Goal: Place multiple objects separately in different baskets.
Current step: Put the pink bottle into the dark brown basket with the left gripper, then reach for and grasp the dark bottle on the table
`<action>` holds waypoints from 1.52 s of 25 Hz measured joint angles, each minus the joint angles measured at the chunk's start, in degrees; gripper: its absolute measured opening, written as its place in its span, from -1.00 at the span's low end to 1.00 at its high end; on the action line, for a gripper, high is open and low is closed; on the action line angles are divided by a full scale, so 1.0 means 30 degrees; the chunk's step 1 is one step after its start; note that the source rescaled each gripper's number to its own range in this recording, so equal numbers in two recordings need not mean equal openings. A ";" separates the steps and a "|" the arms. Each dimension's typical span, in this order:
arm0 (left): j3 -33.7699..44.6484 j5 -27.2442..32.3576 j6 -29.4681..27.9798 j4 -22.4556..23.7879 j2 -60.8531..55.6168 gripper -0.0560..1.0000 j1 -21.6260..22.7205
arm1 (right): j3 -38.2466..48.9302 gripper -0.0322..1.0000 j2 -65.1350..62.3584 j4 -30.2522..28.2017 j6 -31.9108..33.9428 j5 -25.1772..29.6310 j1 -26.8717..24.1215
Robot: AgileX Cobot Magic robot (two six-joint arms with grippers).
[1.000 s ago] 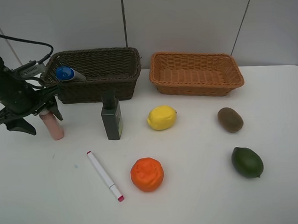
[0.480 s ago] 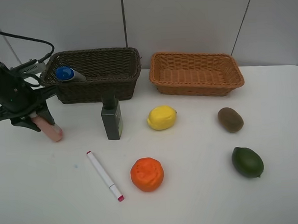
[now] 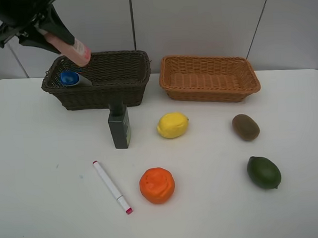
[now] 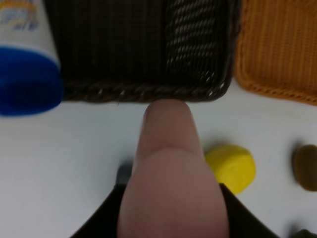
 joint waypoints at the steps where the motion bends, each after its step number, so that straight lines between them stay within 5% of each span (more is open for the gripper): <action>1: -0.1156 0.0021 0.0073 0.0004 0.0654 -0.36 -0.0227 | 0.0000 0.93 0.0000 0.0000 0.0000 0.0000 0.0000; 8: -1.0430 -0.0309 0.0163 0.0309 0.8334 -0.36 -0.1292 | 0.0000 0.93 0.0000 0.0000 0.0000 0.0000 0.0000; 14: -1.4175 -0.0608 0.0163 0.2376 1.2474 -0.33 -0.1292 | 0.0000 0.93 0.0000 0.0000 0.0000 0.0000 0.0000; 16: -1.4329 -0.0692 0.0226 0.2676 1.2941 0.04 -0.1292 | 0.0000 0.93 0.0000 0.0000 0.0000 0.0000 0.0000; 18: -1.4377 -0.0745 0.0223 0.2833 1.3032 0.65 -0.1292 | 0.0000 0.93 0.0000 0.0000 0.0000 0.0000 0.0000; 21: -1.4475 -0.0785 0.0223 0.2976 1.3034 0.94 -0.1292 | 0.0000 0.93 0.0000 0.0000 0.0000 0.0000 0.0000; 26: -1.5016 0.0743 0.0090 0.3192 1.3011 0.99 -0.1292 | 0.0000 0.93 0.0000 0.0000 0.0000 0.0000 0.0000; 31: -1.7540 0.5047 -0.0774 0.3250 1.2789 0.99 -0.1292 | 0.0000 0.93 0.0000 0.0000 0.0000 0.0000 0.0000; 38: -1.8059 0.5420 -0.2250 0.3343 1.1413 0.99 -0.1804 | 0.0000 0.93 0.0000 0.0000 0.0000 0.0000 0.0000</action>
